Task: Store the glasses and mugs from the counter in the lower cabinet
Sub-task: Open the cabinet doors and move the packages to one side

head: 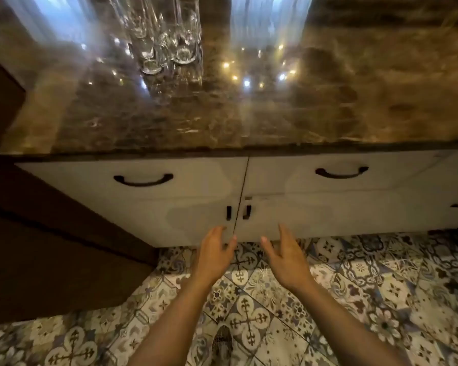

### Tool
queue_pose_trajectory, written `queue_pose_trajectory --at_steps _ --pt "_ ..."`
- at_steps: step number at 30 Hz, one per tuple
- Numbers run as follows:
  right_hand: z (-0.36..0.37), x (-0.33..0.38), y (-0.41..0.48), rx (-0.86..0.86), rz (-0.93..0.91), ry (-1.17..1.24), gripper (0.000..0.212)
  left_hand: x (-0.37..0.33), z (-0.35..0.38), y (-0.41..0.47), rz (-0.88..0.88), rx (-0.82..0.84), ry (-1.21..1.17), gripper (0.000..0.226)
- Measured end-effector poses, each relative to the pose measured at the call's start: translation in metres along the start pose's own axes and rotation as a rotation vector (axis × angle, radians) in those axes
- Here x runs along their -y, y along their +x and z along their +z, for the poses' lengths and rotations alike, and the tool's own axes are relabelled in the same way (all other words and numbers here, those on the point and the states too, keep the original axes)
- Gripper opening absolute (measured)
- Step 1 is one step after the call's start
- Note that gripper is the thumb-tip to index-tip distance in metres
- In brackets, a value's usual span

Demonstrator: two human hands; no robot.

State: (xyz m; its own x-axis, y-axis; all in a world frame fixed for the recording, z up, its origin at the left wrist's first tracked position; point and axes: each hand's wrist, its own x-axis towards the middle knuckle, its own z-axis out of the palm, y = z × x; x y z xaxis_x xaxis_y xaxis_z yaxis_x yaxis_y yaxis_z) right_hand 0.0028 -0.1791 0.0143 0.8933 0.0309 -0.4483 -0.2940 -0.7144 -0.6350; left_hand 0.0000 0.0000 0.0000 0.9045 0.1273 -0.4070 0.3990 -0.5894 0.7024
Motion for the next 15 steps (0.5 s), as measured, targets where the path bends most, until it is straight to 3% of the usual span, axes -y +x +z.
queue_pose_trajectory --at_steps 5,8,13,15 --pt "0.034 -0.006 0.073 0.05 0.273 0.474 0.083 0.011 0.025 0.069 -0.244 0.046 -0.257 0.069" --pt "0.042 -0.006 0.108 0.076 0.36 0.778 0.054 0.014 0.035 0.099 -0.403 0.036 -0.478 0.075" --pt "0.052 -0.014 0.15 0.113 0.394 0.867 0.044 0.023 0.053 0.125 -0.545 0.029 -0.643 0.045" --pt "0.055 -0.015 0.153 0.154 0.4 0.861 0.054 0.02 0.056 0.126 -0.565 0.03 -0.685 0.04"
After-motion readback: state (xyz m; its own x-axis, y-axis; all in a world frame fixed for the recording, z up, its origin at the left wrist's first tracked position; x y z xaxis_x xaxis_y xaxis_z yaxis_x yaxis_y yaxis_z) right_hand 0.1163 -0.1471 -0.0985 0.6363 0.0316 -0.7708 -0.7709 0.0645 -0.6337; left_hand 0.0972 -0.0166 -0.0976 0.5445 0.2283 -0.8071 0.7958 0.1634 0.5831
